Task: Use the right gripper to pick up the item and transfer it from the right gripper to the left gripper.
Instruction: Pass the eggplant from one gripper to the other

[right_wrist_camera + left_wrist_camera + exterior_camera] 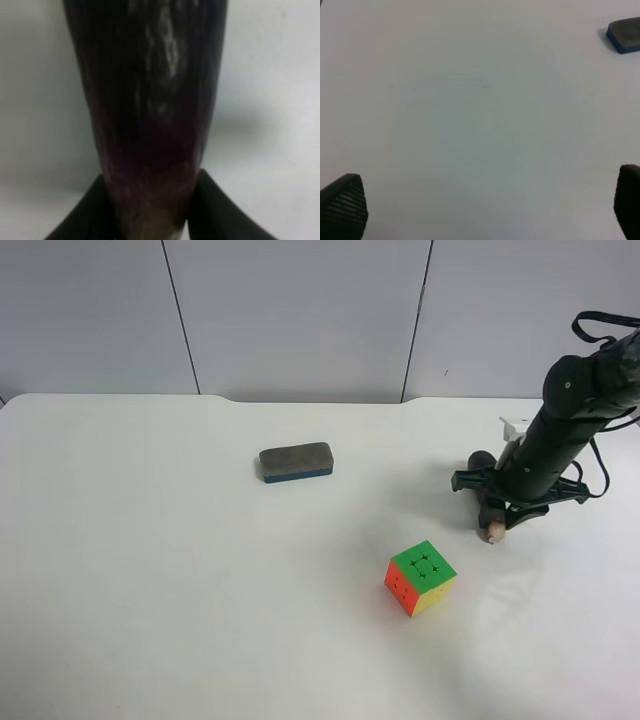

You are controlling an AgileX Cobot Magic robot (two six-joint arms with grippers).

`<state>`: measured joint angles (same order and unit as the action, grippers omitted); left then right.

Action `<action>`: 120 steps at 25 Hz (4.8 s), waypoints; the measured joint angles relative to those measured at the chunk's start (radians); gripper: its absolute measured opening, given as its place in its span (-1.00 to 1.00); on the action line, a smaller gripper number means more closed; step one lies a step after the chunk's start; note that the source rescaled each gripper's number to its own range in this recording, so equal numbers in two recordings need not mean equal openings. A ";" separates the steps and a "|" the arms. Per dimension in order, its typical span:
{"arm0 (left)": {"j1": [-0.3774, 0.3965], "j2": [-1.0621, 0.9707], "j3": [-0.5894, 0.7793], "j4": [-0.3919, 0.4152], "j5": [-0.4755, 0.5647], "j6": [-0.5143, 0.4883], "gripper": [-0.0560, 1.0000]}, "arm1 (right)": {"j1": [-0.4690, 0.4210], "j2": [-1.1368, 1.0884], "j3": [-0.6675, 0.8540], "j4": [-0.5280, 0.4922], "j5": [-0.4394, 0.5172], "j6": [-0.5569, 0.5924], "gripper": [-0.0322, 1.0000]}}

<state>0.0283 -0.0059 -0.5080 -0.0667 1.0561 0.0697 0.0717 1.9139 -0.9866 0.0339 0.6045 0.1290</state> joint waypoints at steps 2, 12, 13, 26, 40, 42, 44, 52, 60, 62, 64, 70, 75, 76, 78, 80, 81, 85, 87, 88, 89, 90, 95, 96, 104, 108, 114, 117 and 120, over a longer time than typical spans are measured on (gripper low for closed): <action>0.000 0.000 0.000 0.000 0.000 0.000 1.00 | 0.000 -0.021 0.000 0.000 0.032 -0.016 -0.93; 0.000 0.000 0.000 0.000 0.000 0.000 1.00 | 0.011 -0.215 -0.003 -0.001 0.205 -0.095 -0.93; 0.000 0.000 0.000 0.000 0.000 0.000 1.00 | 0.022 -0.243 -0.003 -0.001 0.213 -0.105 -0.93; 0.000 0.000 0.000 -0.002 0.000 0.000 1.00 | 0.255 -0.507 -0.003 0.000 0.334 -0.216 -0.93; 0.000 0.176 -0.061 -0.259 0.078 0.019 1.00 | 0.541 -0.569 -0.003 -0.040 0.360 -0.355 -0.93; 0.000 0.222 -0.071 -0.333 0.079 0.037 1.00 | 0.577 -0.569 -0.003 -0.047 0.354 -0.371 -0.93; 0.000 0.264 -0.072 -0.411 0.079 0.060 1.00 | 0.610 -0.569 -0.003 -0.049 0.337 -0.386 -0.93; 0.000 0.351 -0.072 -0.653 0.066 0.104 1.00 | 0.661 -0.569 -0.003 0.010 0.249 -0.477 -0.93; -0.002 0.413 -0.072 -0.834 0.049 0.134 1.00 | 0.661 -0.569 -0.003 0.172 0.219 -0.625 -0.93; -0.014 0.440 -0.072 -0.856 0.051 0.143 1.00 | 0.661 -0.569 -0.003 0.200 0.206 -0.650 -0.93; -0.030 0.479 -0.072 -0.876 0.055 0.154 1.00 | 0.661 -0.569 -0.003 0.225 0.205 -0.676 -0.93; -0.063 0.606 -0.072 -0.967 0.046 0.232 1.00 | 0.661 -0.569 -0.003 0.271 0.204 -0.729 -0.93; -0.071 0.721 -0.072 -1.050 0.044 0.307 1.00 | 0.661 -0.569 -0.003 0.303 0.203 -0.772 -0.93; -0.071 0.739 -0.072 -1.071 0.044 0.322 1.00 | 0.661 -0.569 -0.003 0.307 0.203 -0.775 -0.93; -0.071 0.781 -0.072 -1.114 0.042 0.353 1.00 | 0.661 -0.569 -0.003 0.322 0.203 -0.789 -0.93; -0.071 0.815 -0.072 -1.153 0.042 0.380 1.00 | 0.661 -0.569 -0.003 0.344 0.203 -0.810 -0.93; -0.071 0.833 -0.072 -1.173 0.042 0.393 1.00 | 0.661 -0.569 -0.003 0.356 0.202 -0.822 -0.93; -0.071 0.898 -0.072 -1.229 0.044 0.431 1.00 | 0.661 -0.569 -0.003 0.399 0.202 -0.858 -0.93; -0.071 0.925 -0.072 -1.245 0.045 0.443 1.00 | 0.661 -0.569 -0.003 0.405 0.201 -0.868 -0.93; -0.071 0.935 -0.072 -1.251 0.045 0.447 1.00 | 0.661 -0.569 -0.003 0.406 0.201 -0.874 -0.93; -0.071 0.948 -0.072 -1.255 0.045 0.453 1.00 | 0.661 -0.569 -0.003 0.406 0.201 -0.878 -0.93; -0.071 0.957 -0.075 -1.260 0.045 0.458 1.00 | 0.661 -0.569 -0.003 0.407 0.201 -0.878 -0.93; -0.091 1.004 -0.078 -1.280 0.045 0.487 1.00 | 0.661 -0.569 -0.003 0.419 0.201 -0.881 -0.93; -0.097 1.014 -0.078 -1.289 0.045 0.493 1.00 | 0.661 -0.569 -0.003 0.420 0.201 -0.881 -0.93; -0.102 1.082 -0.078 -1.368 0.043 0.559 1.00 | 0.661 -0.569 -0.003 0.423 0.201 -0.887 -0.93; -0.102 1.112 -0.079 -1.376 0.042 0.574 1.00 | 0.661 -0.569 -0.003 0.454 0.202 -0.916 -0.93; -0.102 1.139 -0.079 -1.420 0.039 0.600 1.00 | 0.661 -0.569 -0.003 0.477 0.202 -0.937 -0.93; -0.102 1.139 -0.079 -1.452 0.039 0.612 1.00 | 0.661 -0.569 -0.003 0.493 0.202 -0.945 -0.93; -0.102 1.139 -0.079 -1.463 0.039 0.615 1.00 | 0.661 -0.569 -0.003 0.516 0.203 -0.960 -0.93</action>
<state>-0.0740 1.1331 -0.5869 -1.5294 1.0953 0.6848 0.7328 1.3448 -0.9900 0.5496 0.8073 -0.8315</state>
